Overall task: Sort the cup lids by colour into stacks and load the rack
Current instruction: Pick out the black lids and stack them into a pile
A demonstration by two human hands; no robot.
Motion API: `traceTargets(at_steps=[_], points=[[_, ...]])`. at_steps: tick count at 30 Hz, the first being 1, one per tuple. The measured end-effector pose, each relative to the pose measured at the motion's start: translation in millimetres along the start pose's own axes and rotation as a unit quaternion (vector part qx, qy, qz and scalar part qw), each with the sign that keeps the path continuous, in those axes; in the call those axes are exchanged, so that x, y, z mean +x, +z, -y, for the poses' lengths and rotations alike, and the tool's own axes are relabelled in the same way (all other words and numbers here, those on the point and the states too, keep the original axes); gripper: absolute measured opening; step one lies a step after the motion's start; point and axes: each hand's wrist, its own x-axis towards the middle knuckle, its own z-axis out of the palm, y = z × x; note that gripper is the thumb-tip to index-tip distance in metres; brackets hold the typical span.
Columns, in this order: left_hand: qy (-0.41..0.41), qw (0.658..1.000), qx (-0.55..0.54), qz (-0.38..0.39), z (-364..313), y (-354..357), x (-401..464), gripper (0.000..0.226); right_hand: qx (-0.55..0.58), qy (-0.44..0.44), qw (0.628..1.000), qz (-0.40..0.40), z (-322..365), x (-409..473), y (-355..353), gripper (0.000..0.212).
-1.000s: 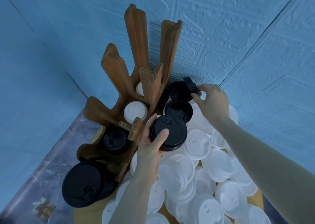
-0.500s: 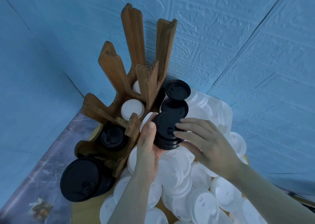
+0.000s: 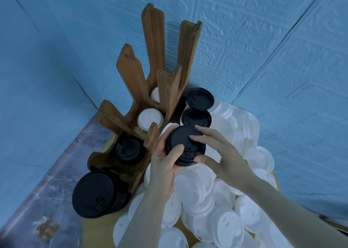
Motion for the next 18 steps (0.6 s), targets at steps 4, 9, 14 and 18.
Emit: traceTargets(at_steps=[4,9,14,18], points=[[0.004,1.0,-0.001,-0.016,0.1,-2.4,1.6,0.046,0.008,0.048,0.996,-0.076,-6.4,30.1,-15.8,0.039],[-0.003,1.0,-0.007,-0.011,-0.1,-4.7,3.6,0.045,-0.177,0.098,0.972,-0.123,-38.8,80.1,-27.8,0.034],[-0.007,1.0,-0.021,-0.008,-0.9,-6.2,3.5,0.045,-0.324,0.093,0.939,-0.064,-58.1,107.0,-22.4,0.026],[-0.011,1.0,-0.019,-0.02,-3.9,-7.6,2.8,0.05,-0.322,0.053,0.936,-0.129,-58.4,102.0,-25.8,0.008]])
